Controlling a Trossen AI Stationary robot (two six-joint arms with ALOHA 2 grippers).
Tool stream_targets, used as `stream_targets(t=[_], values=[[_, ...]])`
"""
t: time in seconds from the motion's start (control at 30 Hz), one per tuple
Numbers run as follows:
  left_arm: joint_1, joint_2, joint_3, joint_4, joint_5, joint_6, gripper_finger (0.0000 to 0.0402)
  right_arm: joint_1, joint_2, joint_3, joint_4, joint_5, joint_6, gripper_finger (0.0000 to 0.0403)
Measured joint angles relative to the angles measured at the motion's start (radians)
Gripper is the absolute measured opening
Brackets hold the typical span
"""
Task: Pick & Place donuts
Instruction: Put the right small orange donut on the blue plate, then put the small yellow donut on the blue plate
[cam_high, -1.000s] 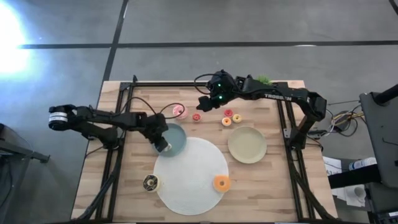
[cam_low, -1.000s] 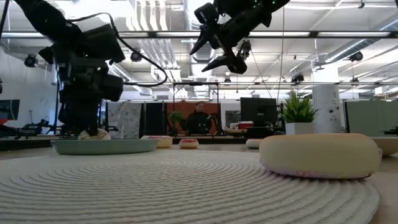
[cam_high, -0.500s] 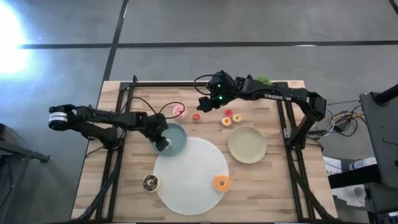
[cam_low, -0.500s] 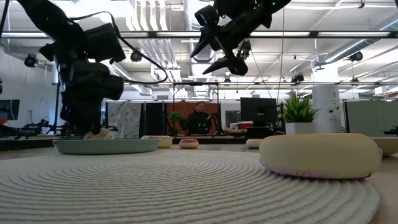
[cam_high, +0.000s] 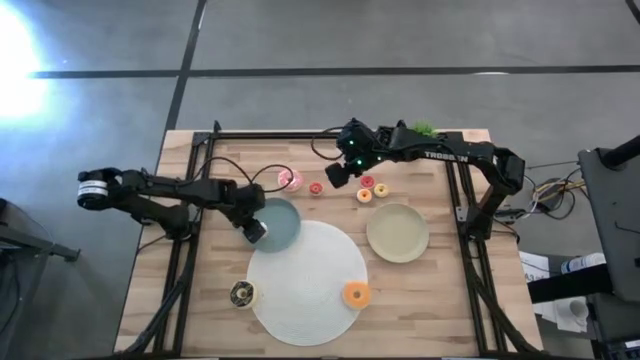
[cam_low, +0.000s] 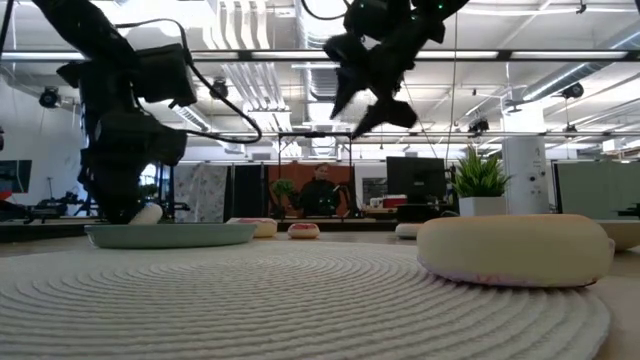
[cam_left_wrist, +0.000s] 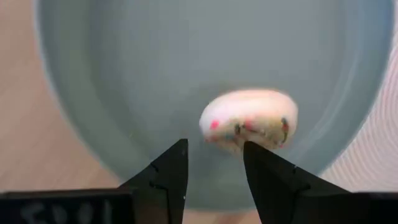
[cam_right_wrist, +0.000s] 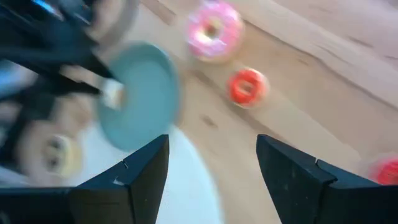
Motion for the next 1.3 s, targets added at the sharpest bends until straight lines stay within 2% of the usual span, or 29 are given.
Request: stream_targets(t=[0.13, 0.3, 0.43, 0.7, 0.83, 0.93, 1.3], values=[[-0.003, -0.007, 0.058, -0.071, -0.001, 0.03, 0.0129, 0.0, 0.0, 0.0, -0.18, 0.082, -0.077, 0.0233], [-0.003, -0.029, 0.138, -0.097, 0.0, 0.063, 0.0129, -0.005, 0.0, -0.005, -0.438, 0.237, -0.12, 0.0233], [-0.003, -0.063, 0.199, -0.102, -0.007, 0.086, 0.0129, -0.011, 0.0, -0.049, -0.521, 0.333, -0.142, 0.0233], [-0.003, -0.172, 0.28, -0.103, -0.047, 0.062, 0.0129, -0.111, 0.0, -0.247, -0.42, 0.275, -0.074, 0.0225], [-0.003, -0.236, 0.288, -0.091, -0.049, 0.034, 0.0129, -0.135, 0.0, -0.288, -0.343, 0.267, -0.079, 0.0223], [-0.003, -0.279, 0.288, -0.068, -0.049, 0.027, 0.0129, -0.148, -0.002, -0.313, -0.248, 0.209, -0.086, 0.0223], [-0.003, -0.348, 0.287, -0.05, -0.049, -0.028, 0.0129, -0.2, 0.0, -0.433, -0.128, 0.2, -0.086, 0.0206]])
